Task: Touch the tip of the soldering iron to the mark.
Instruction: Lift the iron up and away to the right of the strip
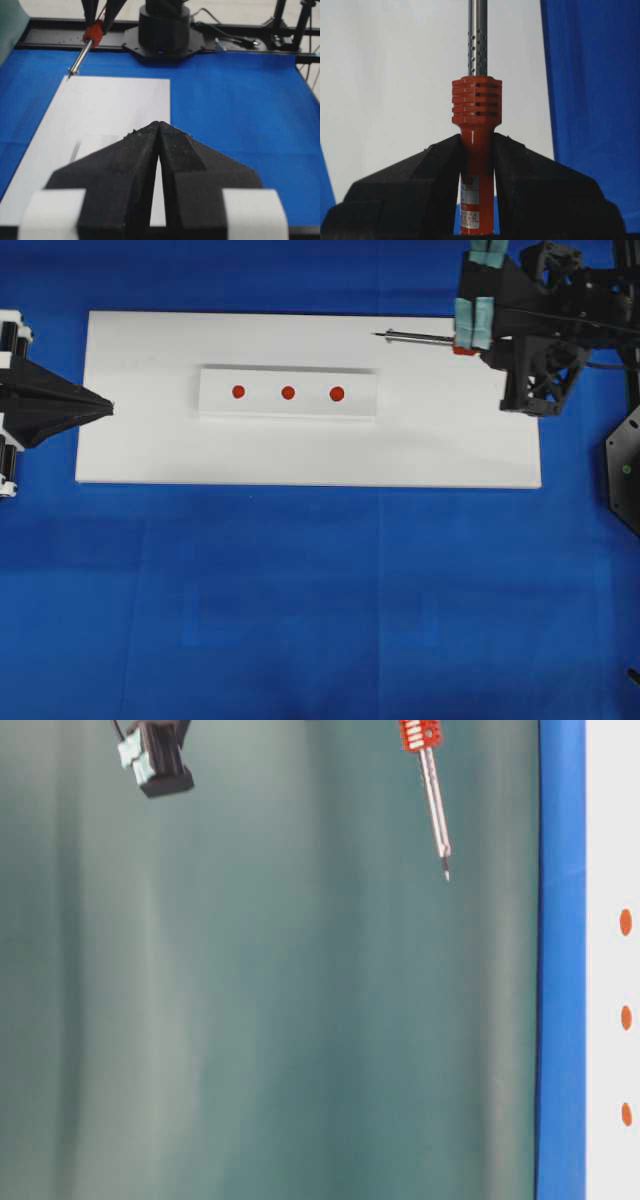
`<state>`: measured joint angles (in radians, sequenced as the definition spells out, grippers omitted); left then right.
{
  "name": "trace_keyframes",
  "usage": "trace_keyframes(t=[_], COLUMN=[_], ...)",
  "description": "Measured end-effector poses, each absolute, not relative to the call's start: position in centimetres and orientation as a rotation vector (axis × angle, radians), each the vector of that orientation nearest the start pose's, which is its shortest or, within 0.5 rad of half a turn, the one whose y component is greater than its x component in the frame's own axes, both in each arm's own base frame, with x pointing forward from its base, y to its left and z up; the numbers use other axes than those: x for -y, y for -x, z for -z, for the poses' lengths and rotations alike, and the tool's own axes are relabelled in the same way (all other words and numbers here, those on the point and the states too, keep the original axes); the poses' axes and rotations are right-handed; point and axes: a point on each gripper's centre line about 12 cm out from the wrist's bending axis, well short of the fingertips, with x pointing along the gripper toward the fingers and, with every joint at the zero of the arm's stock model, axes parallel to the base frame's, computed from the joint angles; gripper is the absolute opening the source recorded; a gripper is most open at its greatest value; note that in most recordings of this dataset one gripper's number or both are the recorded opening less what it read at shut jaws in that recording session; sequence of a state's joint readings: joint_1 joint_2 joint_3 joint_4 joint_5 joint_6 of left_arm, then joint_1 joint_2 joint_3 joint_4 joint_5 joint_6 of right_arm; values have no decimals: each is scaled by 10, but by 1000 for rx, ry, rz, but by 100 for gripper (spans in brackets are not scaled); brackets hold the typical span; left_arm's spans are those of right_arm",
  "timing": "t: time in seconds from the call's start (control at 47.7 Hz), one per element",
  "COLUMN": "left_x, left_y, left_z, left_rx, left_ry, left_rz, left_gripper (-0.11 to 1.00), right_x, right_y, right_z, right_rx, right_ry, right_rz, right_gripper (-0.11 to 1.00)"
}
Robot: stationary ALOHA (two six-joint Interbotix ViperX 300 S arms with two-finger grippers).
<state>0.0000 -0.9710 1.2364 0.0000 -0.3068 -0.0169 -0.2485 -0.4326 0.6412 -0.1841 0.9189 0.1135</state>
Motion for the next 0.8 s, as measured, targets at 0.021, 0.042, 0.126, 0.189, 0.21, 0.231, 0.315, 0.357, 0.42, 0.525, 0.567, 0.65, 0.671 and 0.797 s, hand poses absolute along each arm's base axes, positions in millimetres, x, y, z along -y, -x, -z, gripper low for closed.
trace_keyframes(t=[0.021, 0.042, 0.126, 0.189, 0.21, 0.231, 0.315, 0.357, 0.42, 0.525, 0.567, 0.65, 0.671, 0.797], left_x=[0, 0, 0, 0, 0, 0, 0, 0, 0, 0, 0, 0, 0, 0], left_y=[-194, -194, -194, -194, -194, -194, -194, -194, -194, -194, -194, -194, -194, -194], left_z=[-272, -272, -273, -272, -272, -273, -273, -273, -273, -272, -272, -272, -272, -272], left_rx=[43, 44, 49, 48, 48, 49, 49, 49, 49, 48, 48, 48, 48, 48], left_ry=[17, 17, 17, 17, 17, 17, 17, 17, 17, 17, 17, 17, 17, 17], left_rz=[-1, -1, -1, -1, 0, -1, -1, 0, -1, 0, -1, -1, -1, -1], left_gripper=[0, 0, 0, 0, 0, 0, 0, 0, 0, 0, 0, 0, 0, 0], right_x=[84, 84, 83, 83, 83, 84, 83, 84, 84, 83, 84, 84, 83, 84], right_y=[-260, -259, -259, -259, -259, -259, -259, -259, -259, -259, -259, -259, -259, -259], right_z=[-257, -257, -257, -257, -257, -257, -257, -257, -257, -257, -257, -257, -257, -257], right_rx=[-1122, -1122, -1123, -1123, -1122, -1123, -1122, -1123, -1123, -1123, -1121, -1121, -1121, -1121], right_ry=[-60, -61, -58, -58, -60, -57, -60, -58, -57, -58, -57, -57, -58, -57], right_rz=[354, 355, 353, 353, 354, 354, 354, 354, 353, 353, 353, 353, 353, 353], right_gripper=[6, 6, 6, 6, 6, 6, 6, 6, 6, 6, 6, 6, 6, 6])
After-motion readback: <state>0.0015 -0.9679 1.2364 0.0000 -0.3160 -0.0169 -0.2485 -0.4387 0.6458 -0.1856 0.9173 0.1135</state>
